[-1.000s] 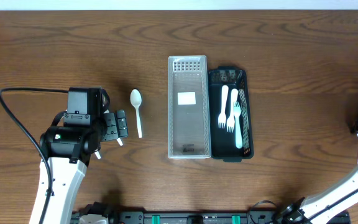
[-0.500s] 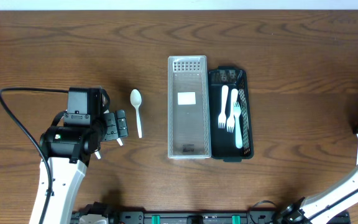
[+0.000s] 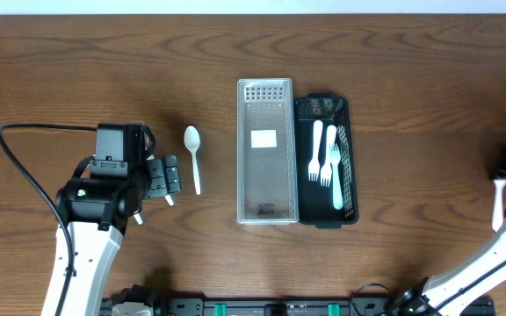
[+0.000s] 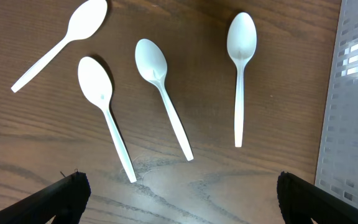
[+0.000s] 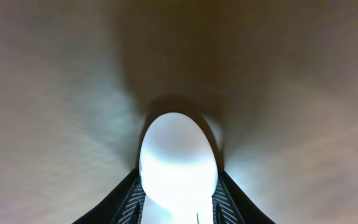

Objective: Pack container
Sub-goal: 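Move right gripper to the white spoon and grasp it, then carry the spoon over the dark green caddy, then lower spoon into the green caddy, open right gripper, lift away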

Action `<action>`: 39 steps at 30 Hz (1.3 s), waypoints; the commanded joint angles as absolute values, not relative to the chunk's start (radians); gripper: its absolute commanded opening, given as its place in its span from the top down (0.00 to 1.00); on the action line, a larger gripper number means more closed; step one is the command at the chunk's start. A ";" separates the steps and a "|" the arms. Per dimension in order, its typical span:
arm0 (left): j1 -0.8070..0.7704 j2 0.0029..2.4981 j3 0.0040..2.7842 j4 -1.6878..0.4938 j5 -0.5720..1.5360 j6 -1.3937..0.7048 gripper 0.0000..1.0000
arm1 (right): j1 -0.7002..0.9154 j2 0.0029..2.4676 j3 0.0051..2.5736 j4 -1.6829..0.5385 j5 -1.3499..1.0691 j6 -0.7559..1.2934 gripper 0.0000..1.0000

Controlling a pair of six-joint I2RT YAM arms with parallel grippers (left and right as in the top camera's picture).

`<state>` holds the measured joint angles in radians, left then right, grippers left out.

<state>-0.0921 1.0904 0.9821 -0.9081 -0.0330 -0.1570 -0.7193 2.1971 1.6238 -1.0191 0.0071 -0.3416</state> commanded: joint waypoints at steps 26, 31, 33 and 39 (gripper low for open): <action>-0.087 1.093 0.986 -0.905 -0.041 -0.154 0.02 | 0.220 1.669 1.621 -1.098 -0.059 0.361 0.84; -0.087 1.093 0.986 -0.905 -0.041 -0.154 0.02 | 0.290 1.787 1.621 -1.146 -0.058 0.363 0.85; -0.087 1.093 0.986 -0.905 -0.041 -0.155 0.02 | 0.314 1.849 1.621 -1.165 -0.058 0.363 0.85; -0.087 1.093 0.986 -0.912 -0.041 -0.154 0.02 | 0.360 1.972 1.621 -1.173 -0.058 0.363 0.78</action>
